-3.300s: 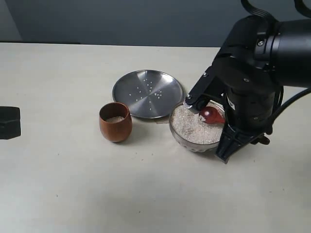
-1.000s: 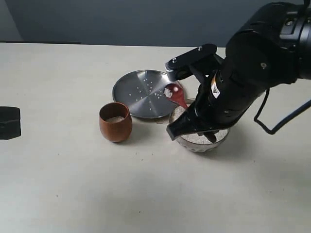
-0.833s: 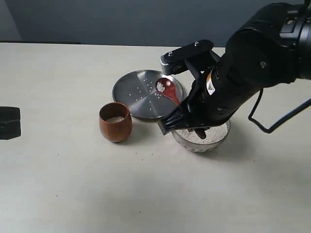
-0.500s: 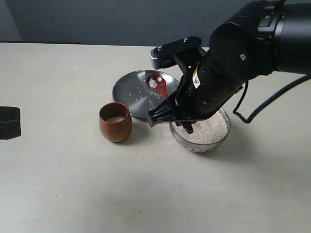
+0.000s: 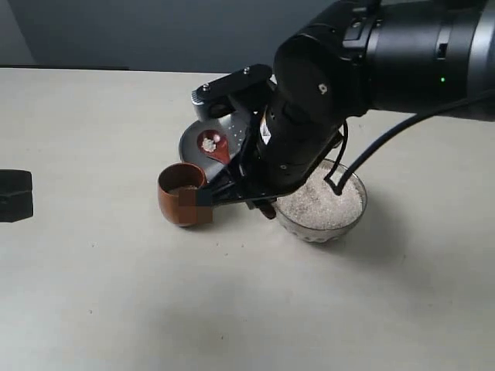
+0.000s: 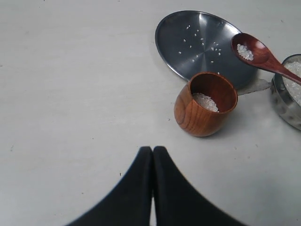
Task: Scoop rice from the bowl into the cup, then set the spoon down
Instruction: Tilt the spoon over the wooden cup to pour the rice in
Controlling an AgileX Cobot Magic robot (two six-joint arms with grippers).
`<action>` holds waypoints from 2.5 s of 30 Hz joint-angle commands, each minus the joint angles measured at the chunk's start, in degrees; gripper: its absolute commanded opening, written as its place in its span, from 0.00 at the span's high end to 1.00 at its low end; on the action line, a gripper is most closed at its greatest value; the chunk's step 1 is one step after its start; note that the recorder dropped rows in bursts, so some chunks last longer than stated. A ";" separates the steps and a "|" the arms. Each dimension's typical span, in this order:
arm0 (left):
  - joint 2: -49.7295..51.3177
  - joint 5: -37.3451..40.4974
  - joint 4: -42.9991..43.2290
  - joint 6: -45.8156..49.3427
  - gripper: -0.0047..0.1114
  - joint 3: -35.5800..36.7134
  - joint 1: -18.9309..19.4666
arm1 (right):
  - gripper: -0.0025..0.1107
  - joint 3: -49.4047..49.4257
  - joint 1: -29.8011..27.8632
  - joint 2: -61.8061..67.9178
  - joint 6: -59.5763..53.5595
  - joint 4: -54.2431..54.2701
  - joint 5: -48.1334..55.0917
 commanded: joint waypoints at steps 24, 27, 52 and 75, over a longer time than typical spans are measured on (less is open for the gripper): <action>0.08 -0.02 -0.22 -0.03 0.96 -0.08 -0.39 | 0.98 -0.98 6.21 2.16 2.84 -14.04 2.43; 0.08 -0.02 -0.22 -0.03 0.96 -0.08 -0.39 | 0.98 -0.98 6.58 2.16 2.84 -15.17 2.43; 0.08 0.00 -0.22 -0.03 0.96 -0.08 -0.39 | 0.98 -0.98 12.24 6.95 6.65 -30.20 5.61; 0.08 -0.11 -0.22 -0.03 0.96 -0.08 -0.39 | 0.98 -0.98 15.52 7.16 6.18 -38.01 10.37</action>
